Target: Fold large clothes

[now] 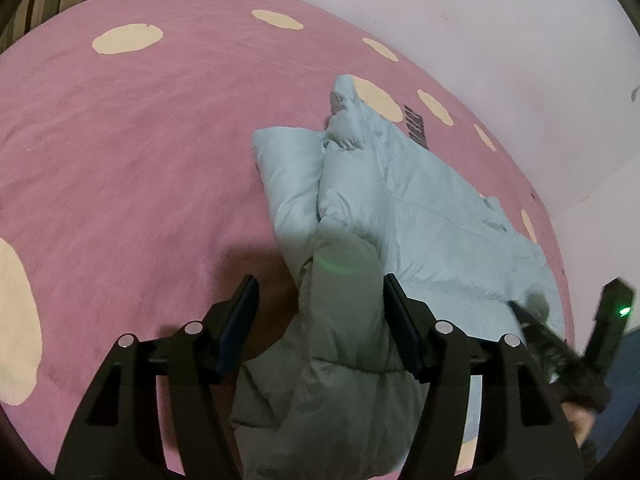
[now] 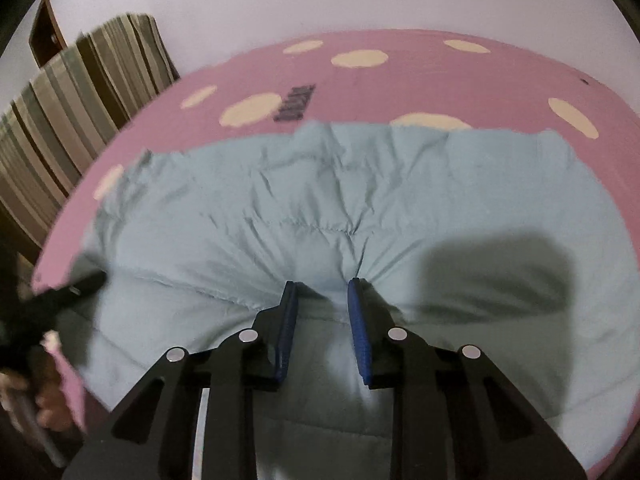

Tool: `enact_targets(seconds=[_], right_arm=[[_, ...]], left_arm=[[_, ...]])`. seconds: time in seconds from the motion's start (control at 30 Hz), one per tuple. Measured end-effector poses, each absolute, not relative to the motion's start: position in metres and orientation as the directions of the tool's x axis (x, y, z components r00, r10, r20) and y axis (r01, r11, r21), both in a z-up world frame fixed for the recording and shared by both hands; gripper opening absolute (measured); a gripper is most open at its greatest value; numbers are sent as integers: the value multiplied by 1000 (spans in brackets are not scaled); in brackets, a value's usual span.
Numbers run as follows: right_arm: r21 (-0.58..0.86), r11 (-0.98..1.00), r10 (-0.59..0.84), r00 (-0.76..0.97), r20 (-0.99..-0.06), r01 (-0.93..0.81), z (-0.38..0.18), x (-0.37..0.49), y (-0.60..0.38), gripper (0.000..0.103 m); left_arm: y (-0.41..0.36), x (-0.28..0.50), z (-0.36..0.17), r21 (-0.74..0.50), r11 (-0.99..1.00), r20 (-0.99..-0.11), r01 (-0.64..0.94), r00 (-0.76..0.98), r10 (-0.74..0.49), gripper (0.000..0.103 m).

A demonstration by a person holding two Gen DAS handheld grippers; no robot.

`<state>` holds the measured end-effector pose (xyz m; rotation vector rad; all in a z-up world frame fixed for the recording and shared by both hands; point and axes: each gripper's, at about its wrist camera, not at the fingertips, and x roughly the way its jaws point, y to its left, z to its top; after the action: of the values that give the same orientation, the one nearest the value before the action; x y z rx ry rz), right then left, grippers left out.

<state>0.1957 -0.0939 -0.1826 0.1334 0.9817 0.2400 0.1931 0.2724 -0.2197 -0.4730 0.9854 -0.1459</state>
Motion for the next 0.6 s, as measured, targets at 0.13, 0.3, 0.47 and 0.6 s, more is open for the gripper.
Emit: enact_targets(seconds=[0.13, 0.3, 0.47, 0.6], right_arm=[[182, 973, 232, 539, -810, -145, -189, 192, -89, 27], [192, 971, 238, 533, -812, -142, -192, 192, -91, 26], [177, 974, 226, 533, -815, -142, -192, 193, -85, 26], [160, 976, 214, 537, -816, -147, -193, 193, -82, 26]], left_arm=[[274, 198, -218, -452, 888, -762, -78, 552, -339, 68], [276, 207, -219, -460, 885, -765, -79, 541, -350, 68], [278, 214, -222, -470, 879, -768, -76, 526, -365, 68], [276, 222, -233, -563, 824, -738, -62, 487, -467, 33]])
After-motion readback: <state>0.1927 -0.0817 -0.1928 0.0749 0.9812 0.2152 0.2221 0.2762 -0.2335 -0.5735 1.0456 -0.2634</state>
